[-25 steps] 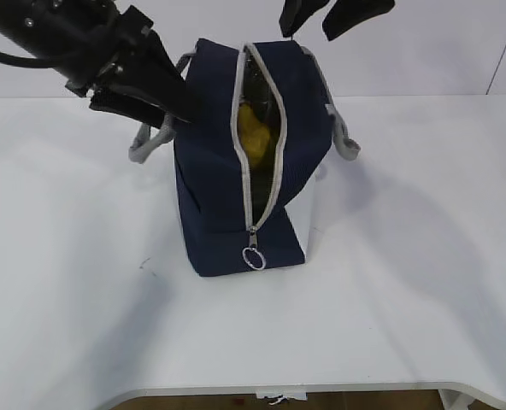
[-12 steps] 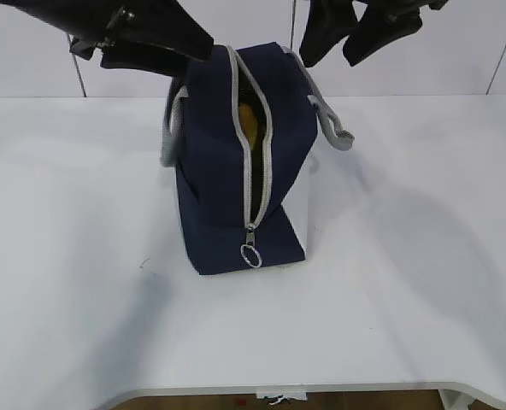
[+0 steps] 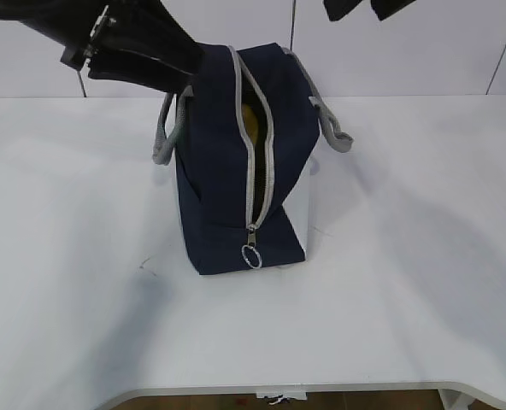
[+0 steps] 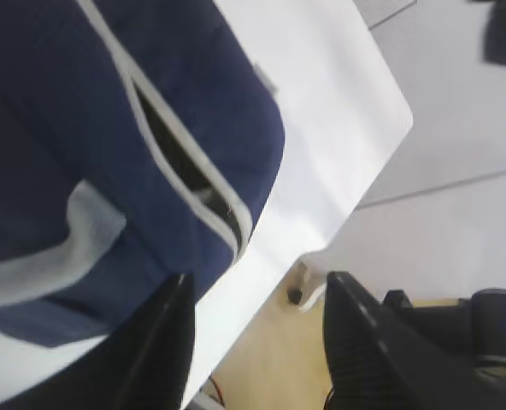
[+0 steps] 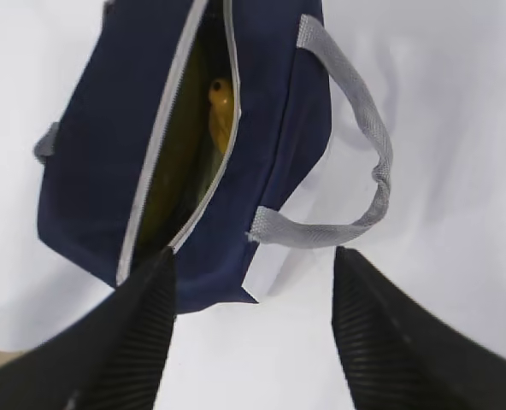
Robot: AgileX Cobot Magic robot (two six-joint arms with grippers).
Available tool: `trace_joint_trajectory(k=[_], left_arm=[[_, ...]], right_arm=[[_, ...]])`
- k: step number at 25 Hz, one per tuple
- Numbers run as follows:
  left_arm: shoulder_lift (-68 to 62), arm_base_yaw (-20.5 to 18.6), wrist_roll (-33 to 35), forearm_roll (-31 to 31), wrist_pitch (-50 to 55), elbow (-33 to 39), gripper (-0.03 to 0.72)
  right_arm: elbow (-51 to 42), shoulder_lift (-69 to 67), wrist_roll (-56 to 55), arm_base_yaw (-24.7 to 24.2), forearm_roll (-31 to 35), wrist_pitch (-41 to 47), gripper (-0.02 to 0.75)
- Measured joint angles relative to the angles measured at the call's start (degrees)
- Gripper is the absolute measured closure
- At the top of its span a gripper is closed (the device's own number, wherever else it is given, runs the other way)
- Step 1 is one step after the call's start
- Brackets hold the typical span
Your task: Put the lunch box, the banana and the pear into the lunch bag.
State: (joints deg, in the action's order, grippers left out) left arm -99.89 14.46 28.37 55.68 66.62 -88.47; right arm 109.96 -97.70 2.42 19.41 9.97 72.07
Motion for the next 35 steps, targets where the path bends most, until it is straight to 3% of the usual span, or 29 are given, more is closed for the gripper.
trace_joint_trajectory(k=[6,7,10,15,18,21,28,35], left_arm=[[1.24,-1.41,-5.57,-5.55,2.88,0.00,0.316],[1.49,-1.41,-7.37,-12.26,2.99,0.00,0.316],[3.19,-0.33,-13.98,-23.05,3.21,0.00,0.316],[6.53,3.57,-22.67,-36.97,3.82,0.00,0.316],[7.31,4.59,-24.06,-41.79,4.08,0.00,0.317],[9.50,6.87,-25.72,-44.22,4.44,0.00,0.317],[10.89,7.17,-25.96,-45.48,4.51,0.47,0.317],[10.89,7.17,-26.05,-45.53,4.51,0.47,0.317]], right_arm=[[-8.13,7.19,1.15,0.00,0.00,-0.55,0.283],[-10.79,9.14,1.39,0.00,0.00,-2.36,0.283],[-20.19,14.41,2.75,0.00,0.50,-10.24,0.283],[-37.23,23.30,11.34,0.00,6.77,-28.47,0.283],[-45.13,25.77,14.46,0.00,10.20,-35.71,0.283],[-48.39,26.02,15.18,0.00,10.91,-38.54,0.283],[-50.42,23.21,22.89,0.71,12.48,-49.08,0.283],[-53.49,22.79,29.98,11.00,12.73,-51.50,0.283]])
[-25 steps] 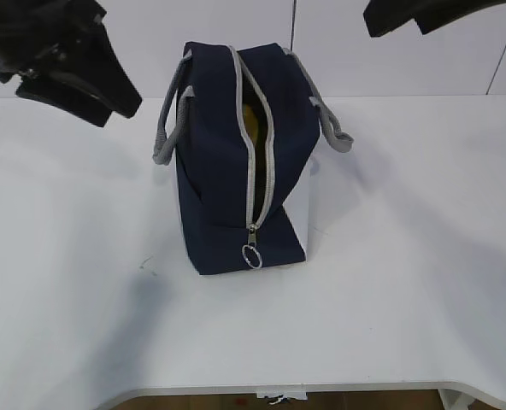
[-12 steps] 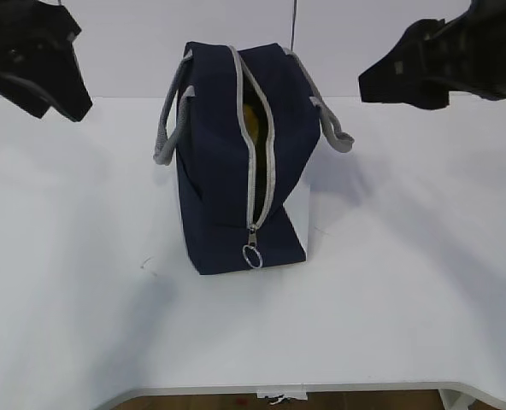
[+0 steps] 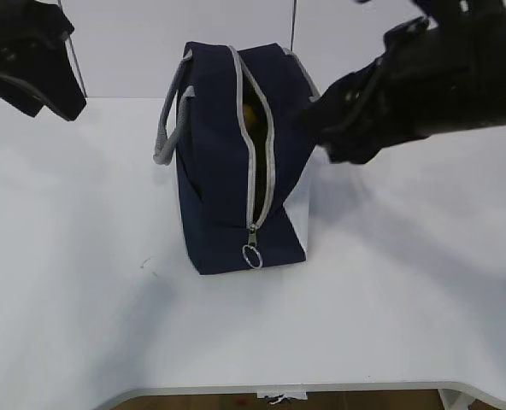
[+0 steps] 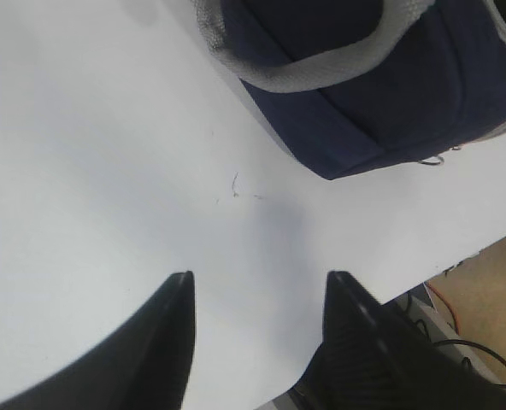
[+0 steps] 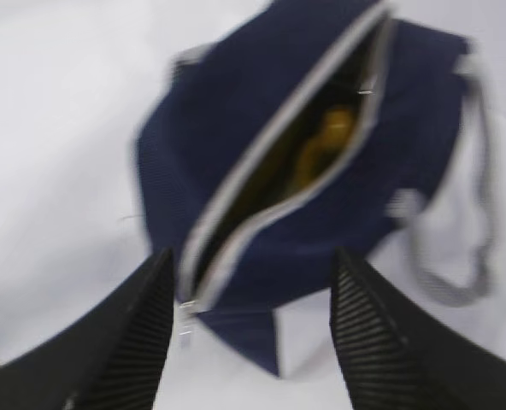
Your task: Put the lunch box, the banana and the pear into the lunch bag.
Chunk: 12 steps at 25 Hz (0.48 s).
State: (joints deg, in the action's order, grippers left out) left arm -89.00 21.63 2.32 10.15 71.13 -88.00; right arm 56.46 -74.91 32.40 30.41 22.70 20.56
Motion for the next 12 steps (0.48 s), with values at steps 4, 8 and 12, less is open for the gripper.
trace_joint_trajectory(k=[4,8,12], left_arm=[[0.00,0.00,-0.12,-0.08,0.00,0.00,0.317],[0.00,0.00,-0.12,-0.08,0.00,0.00,0.317],[0.00,0.00,-0.12,-0.08,0.00,0.00,0.317]], right_arm=[[-3.76,-1.62,-4.71,5.40,0.14,-1.85,0.283],[-9.26,-4.67,-12.91,6.88,0.24,-6.70,0.283],[-15.26,-6.91,-14.53,6.97,0.36,-19.24,0.283]])
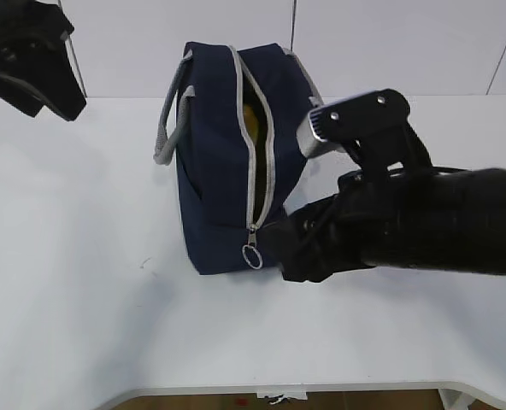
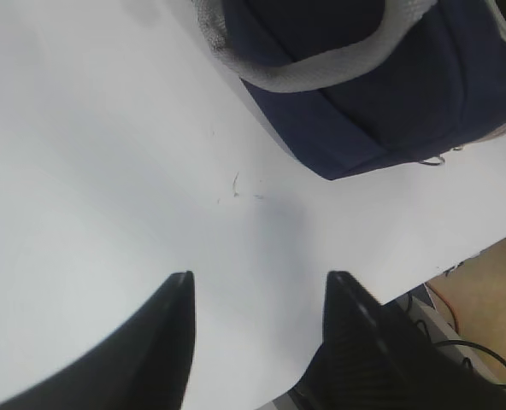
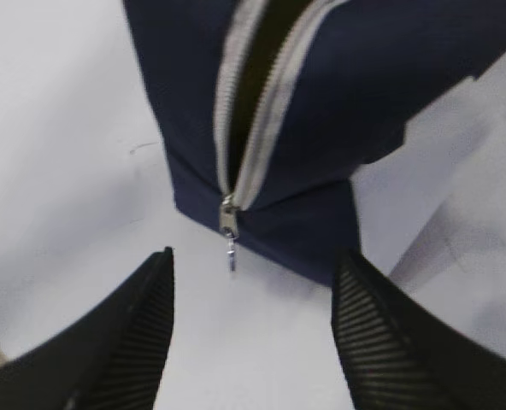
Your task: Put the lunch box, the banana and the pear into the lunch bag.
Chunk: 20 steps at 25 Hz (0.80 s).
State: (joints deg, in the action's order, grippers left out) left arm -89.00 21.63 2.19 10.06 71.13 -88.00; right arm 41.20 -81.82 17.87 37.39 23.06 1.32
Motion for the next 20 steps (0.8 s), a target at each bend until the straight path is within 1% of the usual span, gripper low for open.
trace_joint_trajectory(k=[3,5,7,11,13,16,20], left_arm=[[0.00,0.00,0.00,0.00,0.00,0.00,0.317],[0.00,0.00,0.00,0.00,0.00,0.00,0.317],[0.00,0.00,0.00,0.00,0.00,0.00,0.317],[0.00,0.00,-0.11,0.00,0.00,0.00,0.317],[0.00,0.00,-0.21,0.00,0.00,0.00,0.317],[0.00,0.00,-0.21,0.12,0.00,0.00,0.317],[0.00,0.00,-0.21,0.66,0.00,0.00,0.317]], right_arm=[[-5.32,-1.70,0.00,0.00,-0.64,-12.38,0.283],[-8.58,-2.98,-0.61,0.00,-2.05,-18.25,0.283],[-10.57,-3.72,-2.45,0.00,-3.92,-21.15,0.283],[-13.00,-4.88,-10.24,0.00,-13.13,-27.06,0.283],[-13.23,-6.13,-14.09,0.00,-18.85,-29.81,0.283],[-13.23,-8.53,-16.89,0.00,-23.61,-33.06,0.283],[-13.23,-12.41,-17.87,0.00,-25.65,-37.31,0.283]])
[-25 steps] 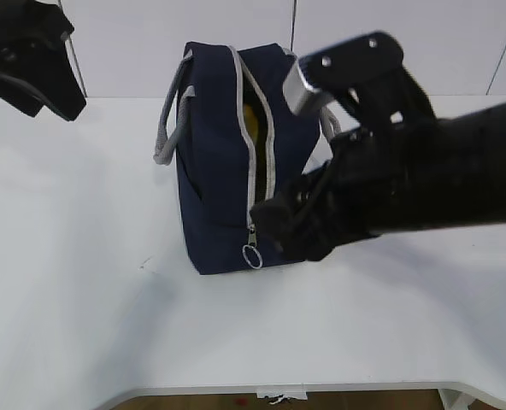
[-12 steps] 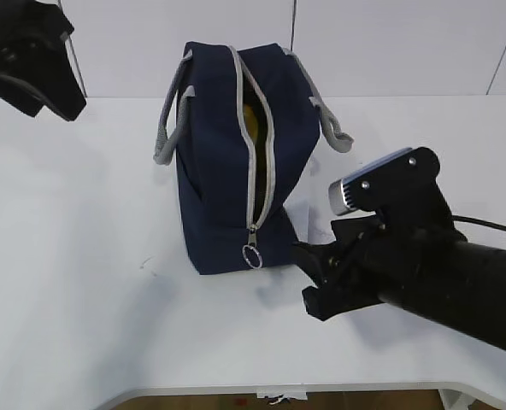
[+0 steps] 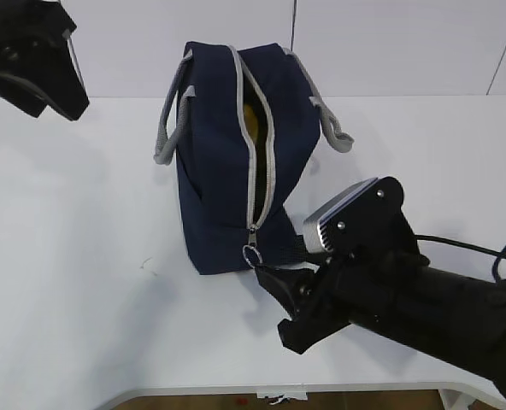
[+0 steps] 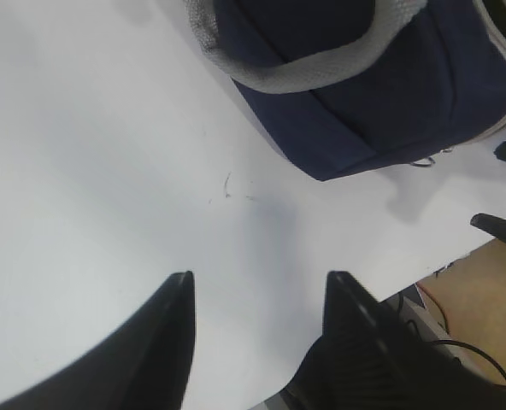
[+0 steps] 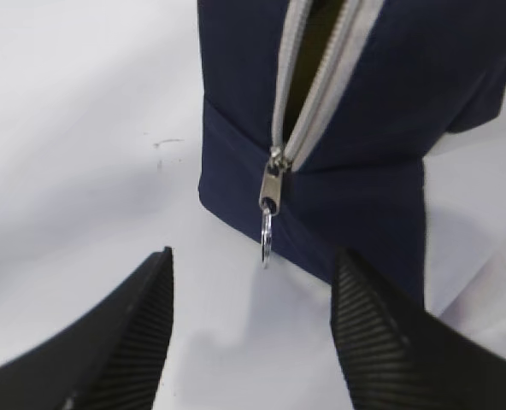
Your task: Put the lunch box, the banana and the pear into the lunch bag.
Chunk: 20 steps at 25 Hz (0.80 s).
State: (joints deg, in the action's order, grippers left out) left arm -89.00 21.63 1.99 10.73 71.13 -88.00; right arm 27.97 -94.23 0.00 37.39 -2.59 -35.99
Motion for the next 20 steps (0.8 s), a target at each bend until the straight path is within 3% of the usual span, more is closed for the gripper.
trace_joint_trajectory(k=[20], left_arm=[[0.00,0.00,0.00,1.03,0.00,0.00,0.327]], right_arm=[[3.00,-10.32,-1.24,0.00,-0.26,-8.29,0.283]])
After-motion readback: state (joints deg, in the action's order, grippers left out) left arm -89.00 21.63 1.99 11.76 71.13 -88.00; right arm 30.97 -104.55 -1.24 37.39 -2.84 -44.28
